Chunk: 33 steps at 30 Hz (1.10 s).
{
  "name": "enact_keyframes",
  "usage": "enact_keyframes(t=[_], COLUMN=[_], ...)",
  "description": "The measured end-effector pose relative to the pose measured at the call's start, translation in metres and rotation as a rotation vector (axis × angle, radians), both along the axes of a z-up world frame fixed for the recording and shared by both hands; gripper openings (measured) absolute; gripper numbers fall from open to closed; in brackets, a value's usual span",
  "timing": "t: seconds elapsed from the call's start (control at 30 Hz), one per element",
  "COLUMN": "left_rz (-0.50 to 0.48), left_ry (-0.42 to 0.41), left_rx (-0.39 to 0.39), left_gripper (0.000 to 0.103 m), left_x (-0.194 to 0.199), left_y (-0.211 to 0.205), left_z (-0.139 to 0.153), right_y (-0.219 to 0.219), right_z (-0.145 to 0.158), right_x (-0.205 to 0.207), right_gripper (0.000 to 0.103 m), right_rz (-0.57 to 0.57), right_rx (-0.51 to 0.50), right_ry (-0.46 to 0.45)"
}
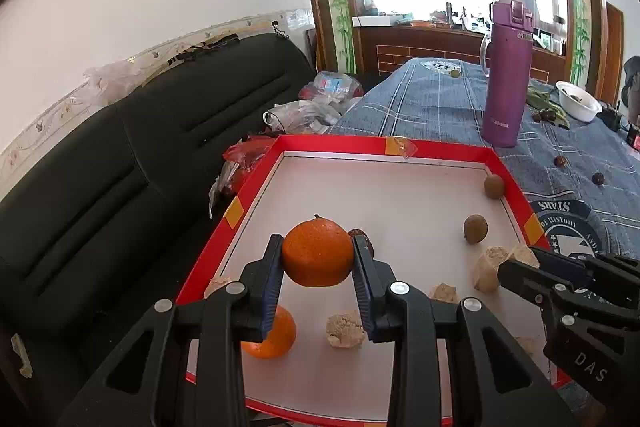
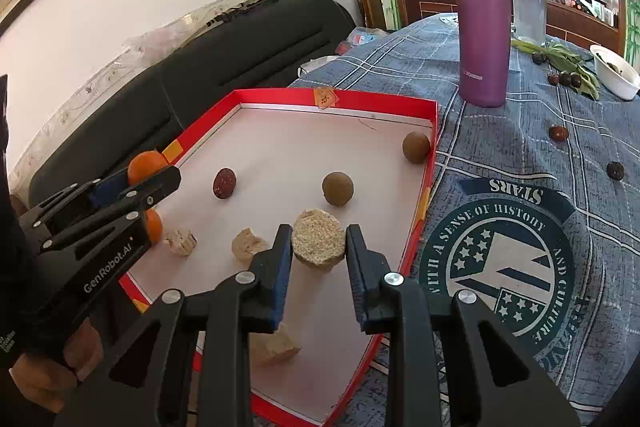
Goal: Organize fruits
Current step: 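Carry the orange and pale cube to the tray and open both grippers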
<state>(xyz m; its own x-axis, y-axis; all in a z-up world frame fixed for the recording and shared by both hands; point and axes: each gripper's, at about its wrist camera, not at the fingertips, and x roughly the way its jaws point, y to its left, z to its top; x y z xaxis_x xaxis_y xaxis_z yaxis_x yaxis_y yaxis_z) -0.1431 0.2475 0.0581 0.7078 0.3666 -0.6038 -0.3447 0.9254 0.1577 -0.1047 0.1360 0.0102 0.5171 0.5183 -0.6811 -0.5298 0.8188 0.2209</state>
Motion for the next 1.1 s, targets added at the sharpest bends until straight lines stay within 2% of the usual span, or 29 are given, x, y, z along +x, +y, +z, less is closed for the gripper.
enact_keyframes(t=[0.4, 1.1], left_rz=[-0.007, -0.016], left_ry=[0.018, 0.079], left_rx=[0.011, 0.026], left_gripper=[0.033, 0.034], left_x=[0.003, 0.011], left_y=[-0.003, -0.015], left_z=[-0.005, -0.016], right_y=[-0.01, -0.011], right_z=[-0.003, -0.005], right_x=[0.005, 0.006], right_gripper=[0.029, 0.029], right_rz=[-0.031, -0.016], right_rx=[0.032, 0.037], right_ry=[0.002, 0.012])
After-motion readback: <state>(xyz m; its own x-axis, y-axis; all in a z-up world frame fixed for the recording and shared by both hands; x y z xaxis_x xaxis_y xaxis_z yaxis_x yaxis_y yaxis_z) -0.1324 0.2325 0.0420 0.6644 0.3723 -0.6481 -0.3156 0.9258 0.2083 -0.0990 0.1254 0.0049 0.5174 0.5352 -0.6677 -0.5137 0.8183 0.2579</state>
